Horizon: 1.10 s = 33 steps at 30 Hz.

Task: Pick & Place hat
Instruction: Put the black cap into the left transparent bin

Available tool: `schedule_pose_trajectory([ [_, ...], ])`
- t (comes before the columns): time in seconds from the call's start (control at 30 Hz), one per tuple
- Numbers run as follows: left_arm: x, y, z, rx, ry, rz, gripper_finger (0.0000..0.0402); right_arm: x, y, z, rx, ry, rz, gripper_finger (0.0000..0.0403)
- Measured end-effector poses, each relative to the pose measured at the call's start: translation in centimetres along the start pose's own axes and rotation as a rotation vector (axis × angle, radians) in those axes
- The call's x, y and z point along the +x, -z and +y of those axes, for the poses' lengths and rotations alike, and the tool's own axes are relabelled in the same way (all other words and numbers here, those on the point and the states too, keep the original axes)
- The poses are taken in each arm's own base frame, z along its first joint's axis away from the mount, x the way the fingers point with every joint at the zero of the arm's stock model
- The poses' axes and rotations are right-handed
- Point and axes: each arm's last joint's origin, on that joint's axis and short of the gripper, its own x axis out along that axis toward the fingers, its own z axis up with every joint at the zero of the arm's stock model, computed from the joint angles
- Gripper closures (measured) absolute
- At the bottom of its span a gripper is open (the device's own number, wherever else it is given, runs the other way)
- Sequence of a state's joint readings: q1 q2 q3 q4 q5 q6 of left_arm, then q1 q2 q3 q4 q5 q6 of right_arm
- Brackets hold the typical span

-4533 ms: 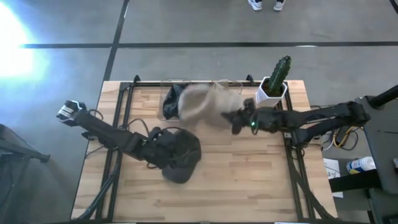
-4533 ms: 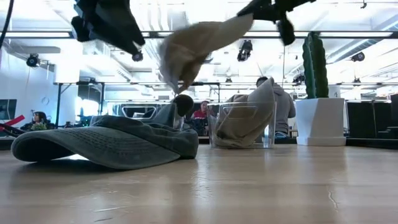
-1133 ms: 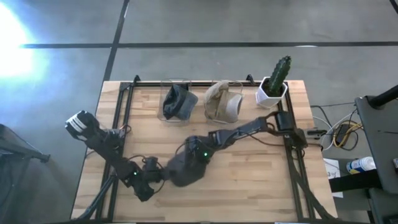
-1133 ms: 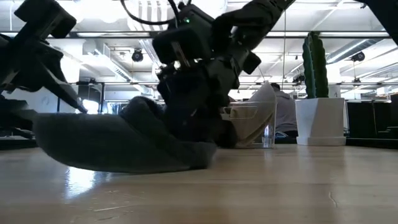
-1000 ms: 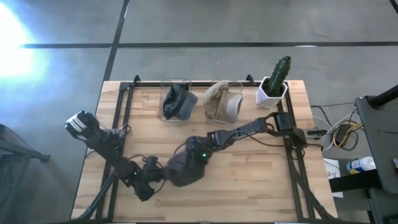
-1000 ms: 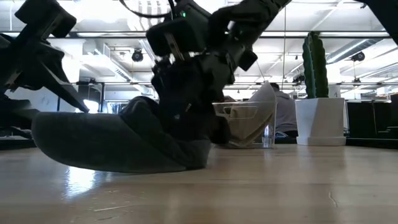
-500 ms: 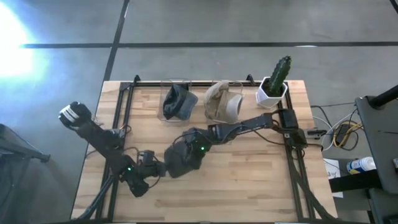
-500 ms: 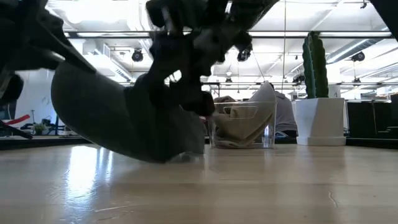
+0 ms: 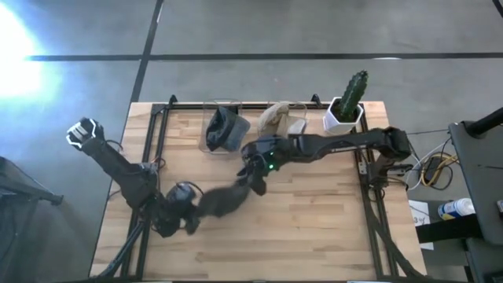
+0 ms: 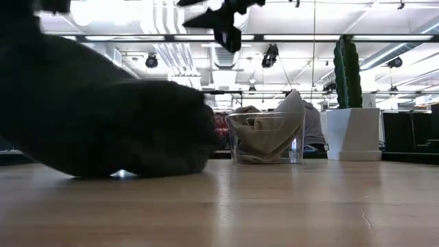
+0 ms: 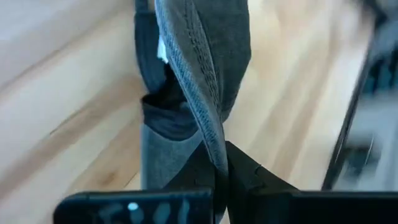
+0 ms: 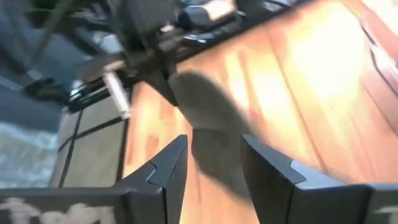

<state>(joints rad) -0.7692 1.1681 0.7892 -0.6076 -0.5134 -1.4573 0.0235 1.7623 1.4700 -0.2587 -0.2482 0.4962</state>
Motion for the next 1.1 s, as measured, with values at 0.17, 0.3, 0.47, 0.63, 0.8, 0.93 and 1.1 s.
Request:
schedule_pose_trajectory([
  [0.17,-0.2,-1.0,-2.1,0.459,0.034,0.071,0.0389,-0.6,-0.2,0.4,-0.160,-0.104,0.030,0.0259],
  [0.3,0.2,-2.9,-3.1,0.698,-0.038,0.060,0.0387,0.3,0.4,0.3,-0.177,-0.163,0.086,0.0259],
  [0.47,0.8,-5.7,-4.0,0.834,-0.080,0.044,0.0385,1.3,1.1,0.6,-0.188,-0.186,0.120,0.0259],
  [0.63,1.4,-7.1,-4.3,0.926,-0.068,0.073,0.0385,1.3,1.1,0.8,-0.200,-0.188,0.119,0.0259],
  [0.8,1.7,-8.6,-4.6,0.940,-0.063,0.044,0.0384,1.4,1.4,1.3,-0.229,-0.190,0.146,0.0259],
  [0.93,1.7,-9.1,-4.9,0.953,-0.059,0.028,0.0384,1.7,1.6,1.2,-0.208,-0.187,0.154,0.0259],
  [1.1,1.7,-9.5,-5.2,0.931,-0.058,-0.019,0.0383,1.9,1.8,1.1,-0.205,-0.181,0.163,0.0259],
])
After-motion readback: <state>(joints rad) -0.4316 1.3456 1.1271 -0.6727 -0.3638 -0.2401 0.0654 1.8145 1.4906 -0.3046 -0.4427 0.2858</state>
